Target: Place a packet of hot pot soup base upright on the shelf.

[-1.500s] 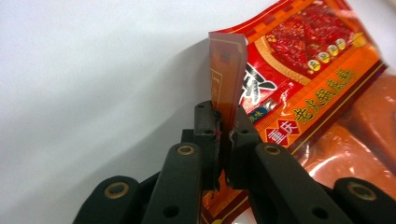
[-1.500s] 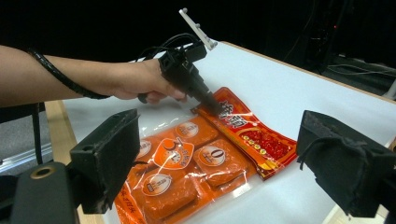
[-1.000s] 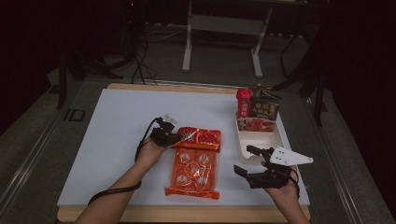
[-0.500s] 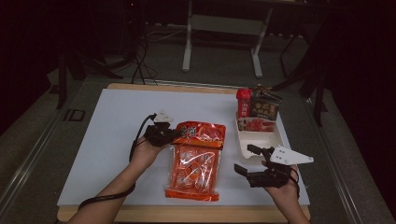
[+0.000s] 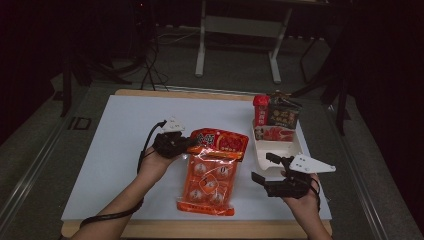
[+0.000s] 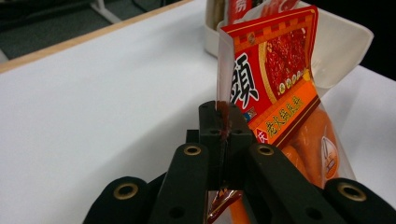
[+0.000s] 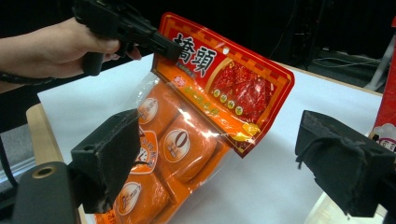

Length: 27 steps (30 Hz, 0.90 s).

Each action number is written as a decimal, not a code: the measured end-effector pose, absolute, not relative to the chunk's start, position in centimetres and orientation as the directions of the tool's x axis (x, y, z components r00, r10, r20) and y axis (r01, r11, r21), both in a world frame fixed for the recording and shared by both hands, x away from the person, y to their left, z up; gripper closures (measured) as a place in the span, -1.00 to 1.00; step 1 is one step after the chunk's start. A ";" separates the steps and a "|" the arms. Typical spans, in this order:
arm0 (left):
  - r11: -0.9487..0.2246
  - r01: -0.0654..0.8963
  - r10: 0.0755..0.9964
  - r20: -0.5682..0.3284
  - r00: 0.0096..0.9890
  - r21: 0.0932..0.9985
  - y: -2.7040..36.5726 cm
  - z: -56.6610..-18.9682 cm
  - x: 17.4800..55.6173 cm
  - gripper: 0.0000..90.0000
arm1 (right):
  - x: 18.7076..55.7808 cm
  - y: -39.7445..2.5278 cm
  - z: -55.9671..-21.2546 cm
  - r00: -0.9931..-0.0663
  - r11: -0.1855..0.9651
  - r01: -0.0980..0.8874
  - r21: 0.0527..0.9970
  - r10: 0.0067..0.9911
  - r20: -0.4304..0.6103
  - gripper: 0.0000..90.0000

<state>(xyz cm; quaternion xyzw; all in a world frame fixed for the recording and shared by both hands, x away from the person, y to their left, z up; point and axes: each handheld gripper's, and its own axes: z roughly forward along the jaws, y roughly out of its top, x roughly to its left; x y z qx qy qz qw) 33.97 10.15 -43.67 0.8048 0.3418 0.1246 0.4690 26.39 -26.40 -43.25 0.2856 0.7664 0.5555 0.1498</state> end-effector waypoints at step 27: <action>-0.280 0.308 0.573 -0.099 0.813 0.909 10.1 -41.2 30.6 1.00 | 30.4 -24.9 -43.1 -0.796 0.208 0.318 0.925 0.588 0.142 -0.40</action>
